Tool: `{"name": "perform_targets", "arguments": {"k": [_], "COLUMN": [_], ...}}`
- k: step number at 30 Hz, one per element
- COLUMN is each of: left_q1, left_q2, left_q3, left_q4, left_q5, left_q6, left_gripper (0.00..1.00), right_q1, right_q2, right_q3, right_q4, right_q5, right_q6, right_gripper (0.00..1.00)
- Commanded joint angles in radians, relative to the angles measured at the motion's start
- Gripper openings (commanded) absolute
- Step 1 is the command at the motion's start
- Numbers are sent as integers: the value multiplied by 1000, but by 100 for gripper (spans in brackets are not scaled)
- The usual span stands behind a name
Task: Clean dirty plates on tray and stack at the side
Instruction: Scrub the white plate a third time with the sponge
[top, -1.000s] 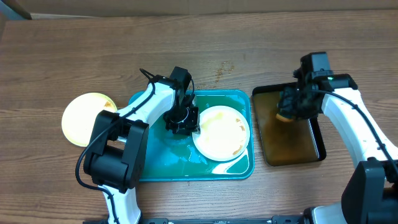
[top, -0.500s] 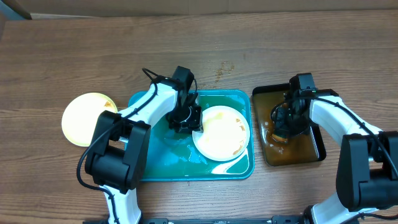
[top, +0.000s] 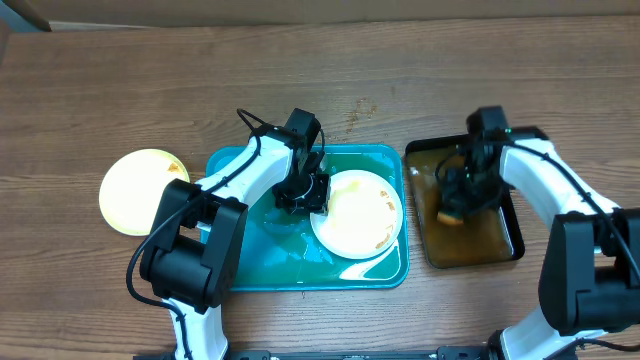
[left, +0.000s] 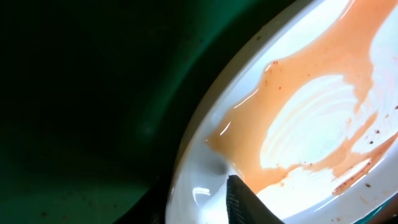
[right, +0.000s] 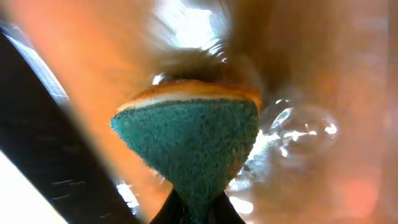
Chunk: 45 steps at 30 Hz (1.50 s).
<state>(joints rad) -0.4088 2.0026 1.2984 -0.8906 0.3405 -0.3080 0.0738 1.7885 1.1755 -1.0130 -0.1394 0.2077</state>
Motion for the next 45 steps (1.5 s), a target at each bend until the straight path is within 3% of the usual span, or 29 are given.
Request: {"name": "perform_targets", "arguments": {"k": [1, 8, 20, 33, 45], "left_q1": [-11, -11, -11, -11, -11], "left_q2": [24, 24, 24, 24, 24], "left_q3": [-21, -21, -21, -21, -21], "left_q4": [5, 4, -1, -2, -9], "left_q5": [-58, -89, -89, -88, -85], "left_q6": [13, 12, 12, 12, 12], "left_gripper": [27, 4, 4, 4, 4], "right_q1": [11, 115, 327, 331, 336], "right_q2": [-59, -103, -7, 71, 71], "right_q3": [105, 132, 7, -57, -57], "right_q4": [-20, -40, 64, 283, 254], "right_q5": [-88, -121, -36, -27, -201], "right_q6": [-32, -37, 6, 36, 28], "right_gripper": [4, 4, 4, 4, 4]}}
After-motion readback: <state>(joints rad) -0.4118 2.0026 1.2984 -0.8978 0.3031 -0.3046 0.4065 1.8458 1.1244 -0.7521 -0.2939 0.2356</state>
